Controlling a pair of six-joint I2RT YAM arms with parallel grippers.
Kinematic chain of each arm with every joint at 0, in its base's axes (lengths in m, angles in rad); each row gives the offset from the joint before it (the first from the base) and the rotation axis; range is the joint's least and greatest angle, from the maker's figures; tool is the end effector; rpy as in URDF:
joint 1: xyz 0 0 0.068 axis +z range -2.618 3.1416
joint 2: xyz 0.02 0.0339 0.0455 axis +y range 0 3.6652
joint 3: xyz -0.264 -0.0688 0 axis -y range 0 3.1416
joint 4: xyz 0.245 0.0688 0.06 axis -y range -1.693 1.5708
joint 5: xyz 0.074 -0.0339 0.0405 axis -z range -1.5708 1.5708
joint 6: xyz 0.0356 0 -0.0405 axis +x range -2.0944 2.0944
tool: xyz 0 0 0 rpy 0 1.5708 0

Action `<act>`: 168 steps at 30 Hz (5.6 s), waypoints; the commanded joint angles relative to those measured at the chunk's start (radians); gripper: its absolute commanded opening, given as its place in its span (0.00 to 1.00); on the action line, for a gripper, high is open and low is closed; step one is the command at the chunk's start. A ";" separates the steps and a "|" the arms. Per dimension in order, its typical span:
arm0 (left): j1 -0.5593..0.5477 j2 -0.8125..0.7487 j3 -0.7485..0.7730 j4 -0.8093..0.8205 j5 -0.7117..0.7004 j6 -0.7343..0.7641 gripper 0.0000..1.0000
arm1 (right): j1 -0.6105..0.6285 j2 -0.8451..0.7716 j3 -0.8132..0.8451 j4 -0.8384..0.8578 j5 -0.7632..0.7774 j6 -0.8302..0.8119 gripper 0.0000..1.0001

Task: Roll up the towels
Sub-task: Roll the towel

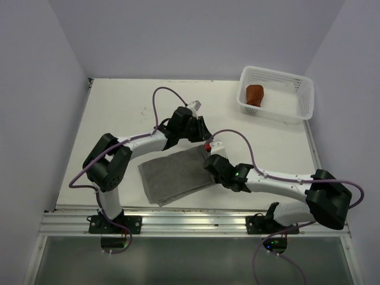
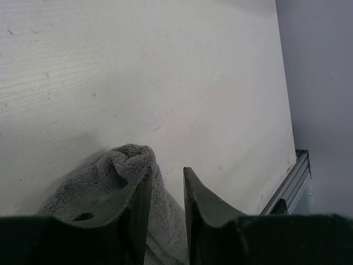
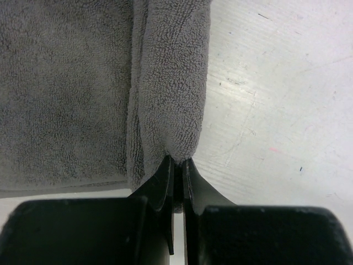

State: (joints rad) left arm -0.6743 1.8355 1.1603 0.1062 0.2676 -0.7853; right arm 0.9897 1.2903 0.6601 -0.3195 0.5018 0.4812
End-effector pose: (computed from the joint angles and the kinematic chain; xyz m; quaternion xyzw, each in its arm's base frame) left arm 0.3137 -0.2628 0.2036 0.0157 0.8715 -0.4045 0.2767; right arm 0.1468 0.1924 0.1857 -0.1586 0.9118 0.0233 0.3781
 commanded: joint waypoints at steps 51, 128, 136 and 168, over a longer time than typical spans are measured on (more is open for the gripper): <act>0.028 -0.160 -0.327 0.035 -0.005 0.038 0.27 | 0.356 0.727 0.622 -0.464 0.385 0.042 0.00; 0.059 -0.147 -0.449 0.116 -0.031 0.015 0.22 | -0.148 -0.071 -0.045 0.235 -0.385 0.280 0.64; 0.058 -0.142 -0.439 0.105 -0.033 0.020 0.22 | -0.172 0.038 -0.076 0.325 -0.486 0.290 0.57; 0.058 -0.173 -0.375 0.055 -0.064 0.009 0.21 | -0.160 0.005 -0.039 0.254 -0.421 0.143 0.00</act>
State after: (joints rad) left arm -0.6239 1.6760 0.7467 0.2596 0.2646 -0.8028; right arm 0.8215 1.3636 0.5694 0.0772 -0.0231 0.7364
